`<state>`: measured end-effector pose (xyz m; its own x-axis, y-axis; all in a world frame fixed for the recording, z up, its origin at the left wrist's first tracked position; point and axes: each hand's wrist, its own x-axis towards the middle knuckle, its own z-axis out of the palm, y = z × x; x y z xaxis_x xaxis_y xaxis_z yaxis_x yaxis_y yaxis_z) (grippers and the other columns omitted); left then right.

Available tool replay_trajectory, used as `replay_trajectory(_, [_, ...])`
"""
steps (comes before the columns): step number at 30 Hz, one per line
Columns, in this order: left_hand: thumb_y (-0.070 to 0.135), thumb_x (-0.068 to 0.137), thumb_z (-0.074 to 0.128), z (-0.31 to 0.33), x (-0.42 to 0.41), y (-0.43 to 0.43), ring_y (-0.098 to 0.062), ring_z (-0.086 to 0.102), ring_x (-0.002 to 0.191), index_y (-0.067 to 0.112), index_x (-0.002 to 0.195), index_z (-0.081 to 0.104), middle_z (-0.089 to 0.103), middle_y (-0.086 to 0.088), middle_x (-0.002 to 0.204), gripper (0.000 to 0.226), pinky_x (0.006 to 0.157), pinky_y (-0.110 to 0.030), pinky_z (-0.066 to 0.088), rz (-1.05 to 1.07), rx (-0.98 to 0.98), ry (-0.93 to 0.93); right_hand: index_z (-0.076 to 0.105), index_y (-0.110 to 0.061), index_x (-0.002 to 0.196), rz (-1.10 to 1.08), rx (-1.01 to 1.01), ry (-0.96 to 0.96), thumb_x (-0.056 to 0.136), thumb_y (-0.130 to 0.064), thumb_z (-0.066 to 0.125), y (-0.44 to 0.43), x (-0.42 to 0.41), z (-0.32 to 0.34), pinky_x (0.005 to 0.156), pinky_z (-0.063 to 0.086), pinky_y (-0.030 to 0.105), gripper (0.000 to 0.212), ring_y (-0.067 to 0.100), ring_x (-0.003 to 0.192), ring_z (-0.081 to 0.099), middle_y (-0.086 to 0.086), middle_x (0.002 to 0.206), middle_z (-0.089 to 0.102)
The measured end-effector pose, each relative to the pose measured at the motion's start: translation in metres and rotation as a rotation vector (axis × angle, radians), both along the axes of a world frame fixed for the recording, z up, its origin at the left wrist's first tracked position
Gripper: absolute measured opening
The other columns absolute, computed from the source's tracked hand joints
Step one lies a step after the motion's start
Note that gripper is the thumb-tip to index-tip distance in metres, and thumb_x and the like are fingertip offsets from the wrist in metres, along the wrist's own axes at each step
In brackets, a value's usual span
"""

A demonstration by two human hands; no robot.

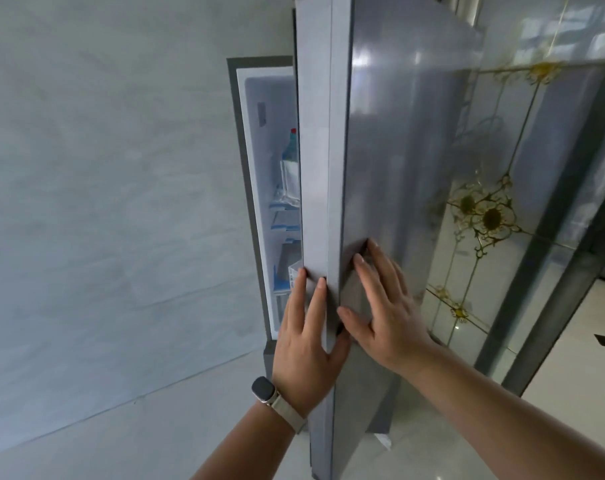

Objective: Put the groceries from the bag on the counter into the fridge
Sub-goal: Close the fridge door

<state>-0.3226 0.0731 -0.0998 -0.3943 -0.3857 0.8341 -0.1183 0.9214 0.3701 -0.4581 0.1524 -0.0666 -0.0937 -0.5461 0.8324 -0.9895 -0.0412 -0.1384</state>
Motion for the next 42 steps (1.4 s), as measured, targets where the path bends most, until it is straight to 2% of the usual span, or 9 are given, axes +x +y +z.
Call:
replay_trajectory(4, [0.037,0.094,0.057,-0.001,0.002,-0.031,-0.024,0.029,0.146,0.019,0.154,0.017,0.027,-0.018,0.157,0.075,0.101,-0.043,0.051,0.031,-0.005,0.018,0.016,-0.024,0.151,0.011,-0.007,0.065,0.097,-0.056,0.043,-0.036,-0.007,-0.006,0.116,0.027,0.046,0.068,0.030,0.146,0.021,0.013,0.157,0.021])
replay_trajectory(9, [0.024,0.088,0.060,-0.005,-0.001,-0.068,-0.021,0.033,0.144,0.007,0.149,0.026,0.032,-0.013,0.154,0.072,0.096,-0.042,0.054,0.109,0.015,0.060,0.032,-0.022,0.147,0.038,-0.059,0.149,0.095,-0.052,0.049,-0.083,-0.016,-0.006,0.110,0.036,0.056,0.062,0.036,0.141,0.031,0.015,0.154,0.026])
replay_trajectory(14, [0.038,0.093,0.058,-0.009,-0.007,-0.105,-0.021,0.033,0.145,0.020,0.153,0.020,0.034,-0.015,0.153,0.073,0.101,-0.043,0.050,0.143,0.035,0.089,0.043,-0.021,0.140,0.016,-0.112,0.237,0.090,-0.052,0.058,-0.123,-0.031,-0.005,0.109,0.035,0.060,0.061,0.038,0.137,0.036,0.016,0.151,0.030])
replay_trajectory(19, [0.032,0.083,0.070,-0.012,-0.014,-0.136,-0.030,0.044,0.138,0.023,0.154,0.016,0.042,-0.019,0.149,0.089,0.100,-0.046,0.050,0.186,0.154,0.071,0.045,-0.021,0.140,-0.008,-0.153,0.299,0.086,-0.050,0.064,-0.159,-0.057,-0.004,0.112,0.031,0.058,0.064,0.037,0.136,0.037,0.015,0.150,0.033])
replay_trajectory(24, [0.038,0.079,0.066,-0.010,-0.030,-0.157,0.011,0.030,0.137,0.045,0.153,0.004,0.035,0.006,0.148,0.097,0.103,-0.006,0.035,0.273,0.308,0.146,0.046,-0.021,0.140,0.030,-0.146,0.328,0.085,-0.045,0.065,-0.191,-0.068,-0.008,0.114,0.025,0.055,0.063,0.036,0.136,0.038,0.014,0.151,0.034])
replay_trajectory(30, [0.043,0.078,0.065,-0.011,-0.047,-0.187,0.022,0.026,0.131,0.048,0.151,0.003,0.033,0.005,0.149,0.096,0.099,0.000,0.031,0.336,0.390,0.140,0.047,-0.019,0.140,0.063,-0.103,0.294,0.085,-0.041,0.064,-0.222,-0.079,-0.008,0.116,0.021,0.052,0.061,0.036,0.138,0.036,0.013,0.153,0.032])
replay_trajectory(35, [0.047,0.073,0.066,-0.010,-0.067,-0.214,0.002,0.032,0.139,0.062,0.145,-0.001,0.031,0.007,0.152,0.099,0.105,-0.005,0.031,0.326,0.463,0.224,0.045,-0.020,0.141,0.047,-0.084,0.290,0.085,-0.040,0.064,-0.247,-0.087,-0.008,0.116,0.021,0.050,0.062,0.035,0.138,0.036,0.011,0.154,0.032])
replay_trajectory(39, [0.046,0.073,0.069,-0.012,-0.078,-0.240,-0.005,0.033,0.140,0.057,0.147,0.001,0.030,0.004,0.153,0.101,0.108,-0.008,0.030,0.272,0.456,0.253,0.044,-0.020,0.142,-0.003,-0.074,0.324,0.087,-0.039,0.062,-0.265,-0.093,-0.009,0.114,0.025,0.051,0.061,0.034,0.139,0.035,0.011,0.154,0.031])
replay_trajectory(42, [0.038,0.074,0.074,-0.014,-0.085,-0.263,-0.004,0.031,0.139,0.043,0.151,0.005,0.031,-0.001,0.153,0.104,0.106,-0.004,0.027,0.232,0.467,0.240,0.044,-0.020,0.142,-0.048,-0.056,0.335,0.088,-0.039,0.062,-0.280,-0.096,-0.007,0.115,0.023,0.050,0.059,0.033,0.140,0.034,0.011,0.154,0.031])
